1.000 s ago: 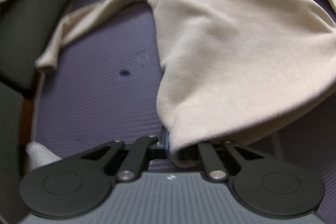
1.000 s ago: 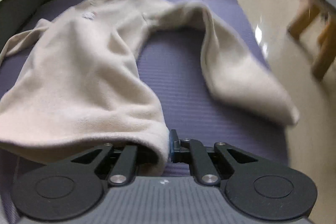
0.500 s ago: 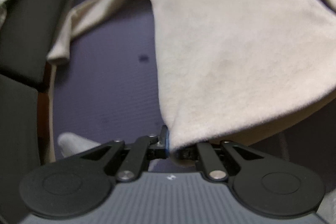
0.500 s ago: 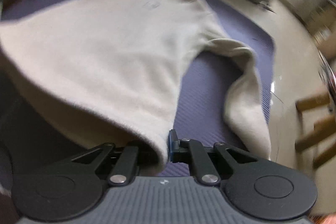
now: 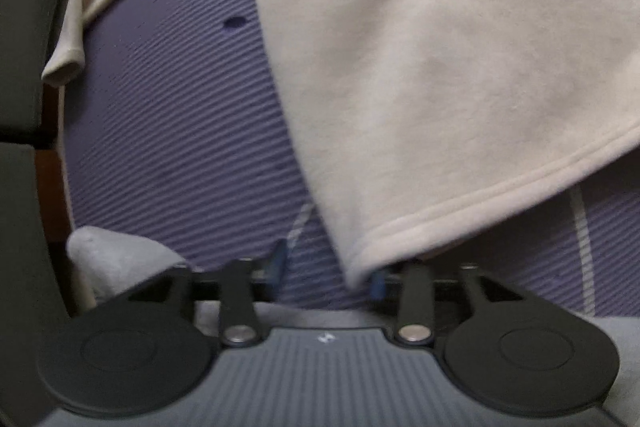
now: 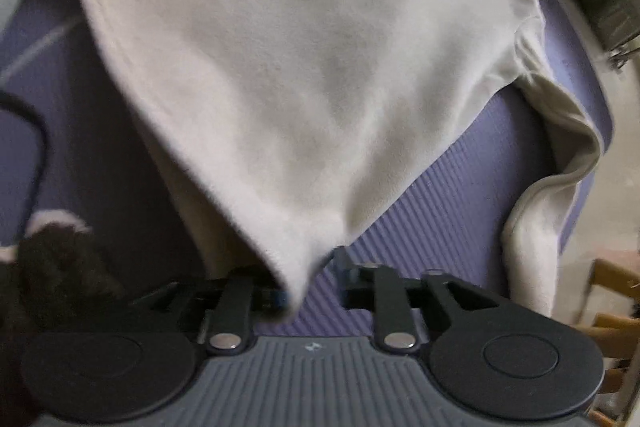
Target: Fold clothes
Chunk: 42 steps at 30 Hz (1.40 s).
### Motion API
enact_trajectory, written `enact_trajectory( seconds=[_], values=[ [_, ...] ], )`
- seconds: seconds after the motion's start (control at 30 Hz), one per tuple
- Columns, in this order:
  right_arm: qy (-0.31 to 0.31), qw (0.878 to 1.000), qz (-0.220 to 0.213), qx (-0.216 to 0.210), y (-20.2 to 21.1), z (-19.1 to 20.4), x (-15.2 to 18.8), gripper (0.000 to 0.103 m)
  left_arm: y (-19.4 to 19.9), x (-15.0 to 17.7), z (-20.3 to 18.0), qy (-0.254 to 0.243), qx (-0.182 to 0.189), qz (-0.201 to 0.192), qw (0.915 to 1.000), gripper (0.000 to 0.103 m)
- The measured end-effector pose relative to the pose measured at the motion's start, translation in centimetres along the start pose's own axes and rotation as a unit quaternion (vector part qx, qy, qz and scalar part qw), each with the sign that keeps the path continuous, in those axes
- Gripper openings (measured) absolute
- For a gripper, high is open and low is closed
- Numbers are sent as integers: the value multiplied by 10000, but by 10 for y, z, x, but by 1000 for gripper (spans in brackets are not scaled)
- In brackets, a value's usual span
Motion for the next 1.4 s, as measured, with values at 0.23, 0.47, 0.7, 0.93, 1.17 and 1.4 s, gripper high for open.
enact_trajectory(
  seconds=[0.23,0.47,0.7,0.93,1.17,1.4],
  values=[
    [-1021,9870,-1120,-536,41,-30,4,50,35,-9,6,428,1031,-229,9935,76],
    [-1678,9722,-1562,-477,17,-51,-20,41,33,-28,-30,-256,838,-685,9938,73],
    [-1463,9793,-1063,-909,-15,-42,-5,39,-3,-19,-22,-593,343,-81,9976,77],
    [-2865,9394,-1849,-357,-3,-128,3,40,27,-55,-24,-79,805,-931,9924,77],
    [-4073,8736,-2640,364,-28,-198,1,40,32,-100,-58,-68,779,-1971,9773,77],
    [-4620,8282,-3150,371,-65,-233,-1,40,48,-150,-125,-25,1294,-2646,9556,77]
  ],
)
Point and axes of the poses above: each gripper's, at about its wrist camera, not at the fingertips, and y roughly against the way its jaws point, z to its left, x to its underside, the point moved 7 cm from there along -y, roughly the way its jaws point, and after that the axes turned 14 degrees about y, right-handed, at the moved point
